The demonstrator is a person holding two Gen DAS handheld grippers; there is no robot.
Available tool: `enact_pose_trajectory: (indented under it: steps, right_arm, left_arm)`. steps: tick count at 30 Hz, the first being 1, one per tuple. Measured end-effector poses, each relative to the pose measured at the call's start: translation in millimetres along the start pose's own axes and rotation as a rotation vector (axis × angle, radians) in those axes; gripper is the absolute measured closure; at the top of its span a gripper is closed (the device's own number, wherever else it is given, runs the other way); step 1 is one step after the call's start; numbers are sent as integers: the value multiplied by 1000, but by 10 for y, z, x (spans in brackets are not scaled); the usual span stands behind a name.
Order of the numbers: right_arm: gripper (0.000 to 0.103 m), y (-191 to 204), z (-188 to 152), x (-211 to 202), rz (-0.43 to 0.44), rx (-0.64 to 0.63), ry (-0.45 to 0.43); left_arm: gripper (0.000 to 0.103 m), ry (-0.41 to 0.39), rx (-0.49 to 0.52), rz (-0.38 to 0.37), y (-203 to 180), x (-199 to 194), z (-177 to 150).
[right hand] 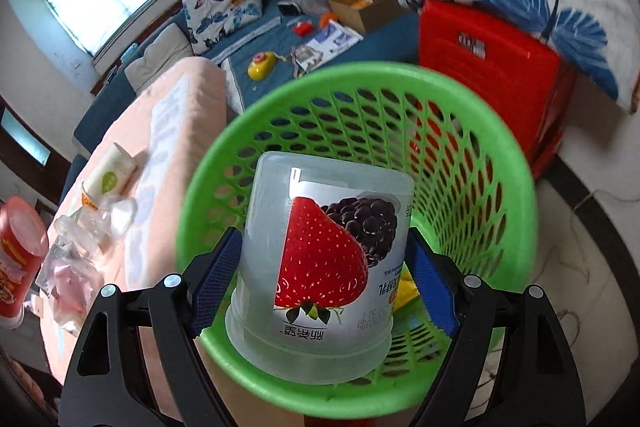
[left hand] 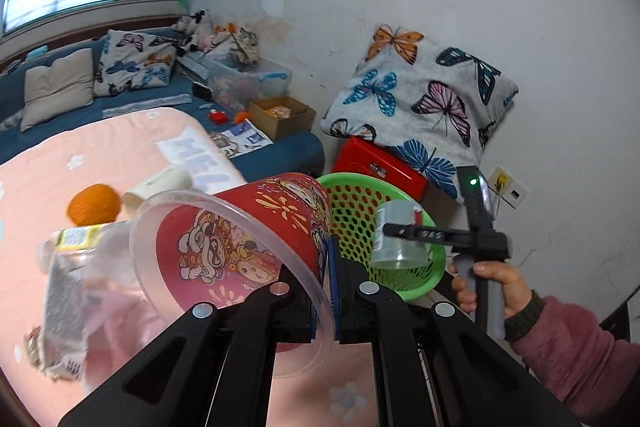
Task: Collect trash
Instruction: 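Carry the tub and red cup to the green basket and release both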
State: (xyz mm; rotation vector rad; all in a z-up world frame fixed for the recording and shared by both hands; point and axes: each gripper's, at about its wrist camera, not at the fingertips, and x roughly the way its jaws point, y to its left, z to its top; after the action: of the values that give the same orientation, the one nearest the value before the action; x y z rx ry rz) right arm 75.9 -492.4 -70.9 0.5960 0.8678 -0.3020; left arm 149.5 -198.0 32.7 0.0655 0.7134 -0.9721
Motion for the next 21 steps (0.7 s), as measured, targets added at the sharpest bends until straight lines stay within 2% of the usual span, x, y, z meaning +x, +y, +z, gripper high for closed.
enact_pose_trajectory:
  steps: [7,13,21]
  right_arm:
    - [18,-148,9,56,33,37,-5]
    - [18,-254,-37,-229,50,44,-47]
    - [18,-360,-174,-597,45,57,-116]
  left_arm:
    - [98,44,25,-38,-181,376,137]
    - [98,93,59,-72,-364,738,227]
    - [98,211,87,-113,-592,1285,210]
